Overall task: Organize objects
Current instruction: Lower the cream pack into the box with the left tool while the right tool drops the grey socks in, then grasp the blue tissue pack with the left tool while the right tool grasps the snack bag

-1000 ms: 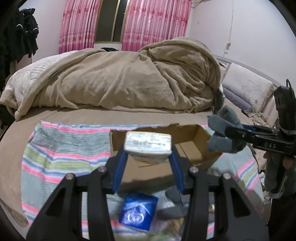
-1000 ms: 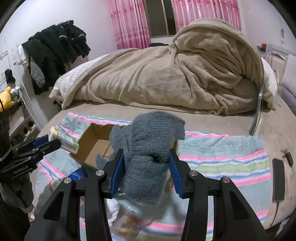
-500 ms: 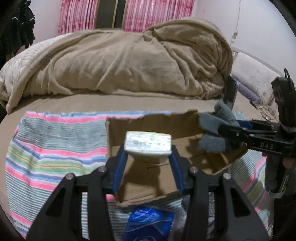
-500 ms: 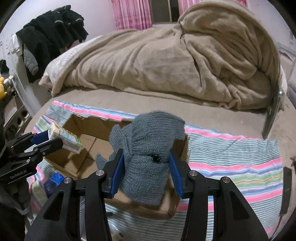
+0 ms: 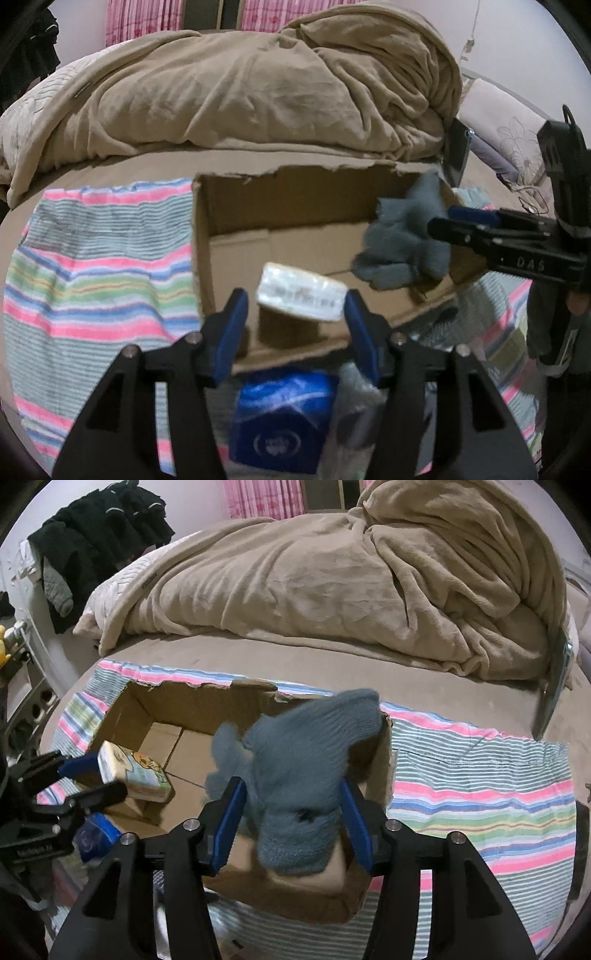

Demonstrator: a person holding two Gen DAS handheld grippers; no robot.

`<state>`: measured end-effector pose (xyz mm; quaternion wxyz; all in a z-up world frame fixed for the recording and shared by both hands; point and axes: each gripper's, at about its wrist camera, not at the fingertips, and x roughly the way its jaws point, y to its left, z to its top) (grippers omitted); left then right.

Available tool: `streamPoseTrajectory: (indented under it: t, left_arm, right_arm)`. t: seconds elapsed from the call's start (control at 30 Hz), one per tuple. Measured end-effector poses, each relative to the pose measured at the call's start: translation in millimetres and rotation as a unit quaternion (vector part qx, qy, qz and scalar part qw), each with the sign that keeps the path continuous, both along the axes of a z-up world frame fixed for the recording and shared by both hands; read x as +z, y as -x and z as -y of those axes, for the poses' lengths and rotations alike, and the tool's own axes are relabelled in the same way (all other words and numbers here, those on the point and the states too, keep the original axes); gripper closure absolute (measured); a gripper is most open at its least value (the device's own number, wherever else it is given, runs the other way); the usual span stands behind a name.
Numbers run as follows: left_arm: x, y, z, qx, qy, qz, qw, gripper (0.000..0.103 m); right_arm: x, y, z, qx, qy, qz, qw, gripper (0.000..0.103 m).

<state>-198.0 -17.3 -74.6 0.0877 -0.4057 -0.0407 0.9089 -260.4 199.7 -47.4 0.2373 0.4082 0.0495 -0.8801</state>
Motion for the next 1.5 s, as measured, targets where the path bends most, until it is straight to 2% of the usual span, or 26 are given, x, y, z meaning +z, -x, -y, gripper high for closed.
streamPoseTrajectory:
  t: [0.03,0.07,0.17,0.53,0.73,0.93,1.37,1.5]
  left_arm:
    - [2.1,-3.7,0.3,0.003,0.002,-0.002,1.0000,0.046]
    - [4.3,-6.8,1.0,0.007,0.005,-0.004,1.0000,0.039]
    - [14.6,-19.1,4.0,0.011,-0.004,-0.014,0.9998,0.030]
    - [44.1,-72.8,5.1,0.014,-0.003,-0.044,0.9989,0.027]
    - [42.4,-93.4,10.7,0.020,-0.008,-0.041,0.9989,0.022]
    - [29.7,-105.0,15.9,0.027,-0.011,-0.029,0.9991,0.022]
    - [-9.8,-98.6,17.7,0.028,0.017,0.010,0.9994,0.022]
    - [-21.3,-91.3,20.0,0.036,0.036,0.024,0.9984,0.022]
  right_arm:
    - [2.6,-3.4,-1.1,0.000,0.002,-0.003,1.000,0.039]
    - [5.4,-6.8,-2.4,-0.002,0.002,-0.006,1.000,0.037]
    - [13.5,-15.5,-6.2,-0.006,0.005,-0.012,1.000,0.037]
    - [49.0,-66.1,-20.2,-0.012,0.016,-0.043,0.999,0.037]
    - [55.0,-89.9,-19.6,-0.004,0.019,-0.047,0.999,0.037]
    - [47.9,-105.7,-19.7,0.000,0.022,-0.038,0.999,0.037]
    - [10.6,-114.8,-29.4,-0.006,0.016,0.003,1.000,0.037]
    - [-4.3,-114.4,-31.4,-0.009,0.016,0.022,1.000,0.037]
